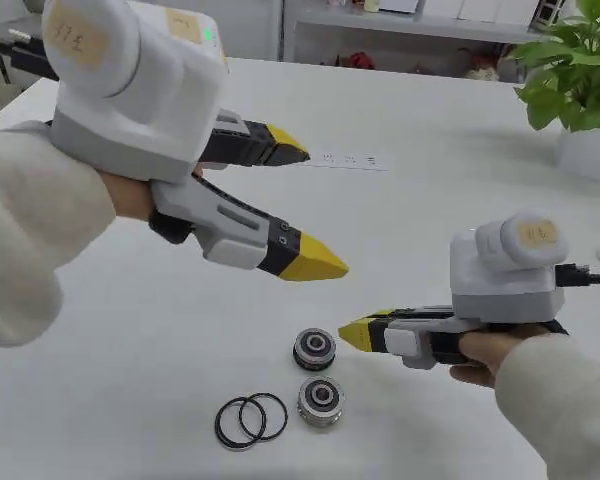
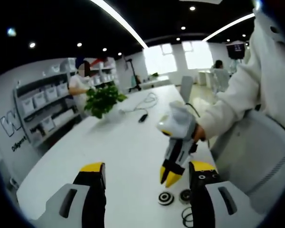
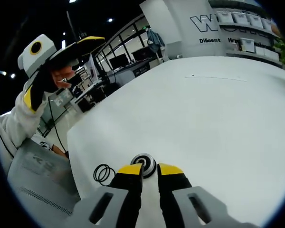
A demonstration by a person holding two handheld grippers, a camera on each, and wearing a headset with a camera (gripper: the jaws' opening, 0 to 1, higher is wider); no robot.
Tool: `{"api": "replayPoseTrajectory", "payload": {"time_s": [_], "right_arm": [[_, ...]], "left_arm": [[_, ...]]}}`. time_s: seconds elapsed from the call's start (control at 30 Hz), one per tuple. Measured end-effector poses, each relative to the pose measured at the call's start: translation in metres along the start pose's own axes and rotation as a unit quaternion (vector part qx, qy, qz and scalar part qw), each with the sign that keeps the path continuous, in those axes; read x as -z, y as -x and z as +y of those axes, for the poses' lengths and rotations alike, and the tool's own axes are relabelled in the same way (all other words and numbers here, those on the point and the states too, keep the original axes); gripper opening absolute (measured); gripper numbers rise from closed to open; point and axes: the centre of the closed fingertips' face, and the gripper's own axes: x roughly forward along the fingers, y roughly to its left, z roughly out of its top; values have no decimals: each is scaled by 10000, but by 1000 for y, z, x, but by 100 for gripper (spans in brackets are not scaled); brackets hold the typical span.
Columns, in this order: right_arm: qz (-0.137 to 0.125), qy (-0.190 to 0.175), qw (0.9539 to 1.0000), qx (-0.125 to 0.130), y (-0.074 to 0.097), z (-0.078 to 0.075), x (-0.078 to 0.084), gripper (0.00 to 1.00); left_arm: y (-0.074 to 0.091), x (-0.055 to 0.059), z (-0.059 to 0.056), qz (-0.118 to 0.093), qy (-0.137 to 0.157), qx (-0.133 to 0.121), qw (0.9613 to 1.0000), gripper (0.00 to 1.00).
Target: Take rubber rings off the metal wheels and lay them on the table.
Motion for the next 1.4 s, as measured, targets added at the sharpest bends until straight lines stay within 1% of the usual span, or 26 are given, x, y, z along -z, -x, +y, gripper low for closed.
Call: {"api": "replayPoseTrajectory", "payload": {"time_s": [0.07,0.1,0.13,0.2,0.27,0.3,0.37,0.47,0.6,0.7,0.87,1.0,1.07,1.13,1.27,1.4], "right_arm": [[95,175,9998,-21,-2,2,4,11],[131,232,9996,-12,-3,0,5,13],[149,293,9995,-7,-3,-1,6,15],[197,401,9990,-10,-4,-1,9,17],[217,433,9988,0,-4,-3,10,18],[241,440,9987,9,-4,-4,11,18],[289,463,9985,30,-5,-6,14,19],[347,543,9979,51,-6,-8,17,20],[347,607,9976,9,-7,-8,19,22],[374,692,9969,0,-9,-8,20,22],[356,727,9967,-49,-10,-6,20,22],[355,782,9963,-94,-12,-4,21,22],[389,810,9959,-121,-13,-2,23,22],[392,845,9955,-161,-13,0,23,23],[372,920,9949,-189,-15,2,23,23],[380,984,9942,-224,-17,5,24,21]], "left_arm": [[-3,4,-1,-38,61,-30,10000,73],[-4,5,-2,-60,92,-45,9999,74],[-6,12,-1,-90,161,-52,9998,75],[-8,20,-3,-129,235,-24,9996,74],[-9,24,-5,-127,272,6,9995,73],[-11,31,-5,-101,328,8,9994,73],[-13,38,-5,-48,366,-5,9993,73],[-18,53,-6,68,439,20,9990,70],[-26,66,-7,130,492,24,9987,63],[-34,79,-7,271,581,-1,9979,59],[-43,97,-8,478,582,-88,9971,51],[-49,107,-13,546,616,-73,9966,45],[-52,112,-18,637,638,11,9959,43],[-55,115,-20,663,655,36,9956,41],[-60,122,-20,684,802,-42,9944,36],[-64,130,-21,774,821,-79,9936,31]]}}
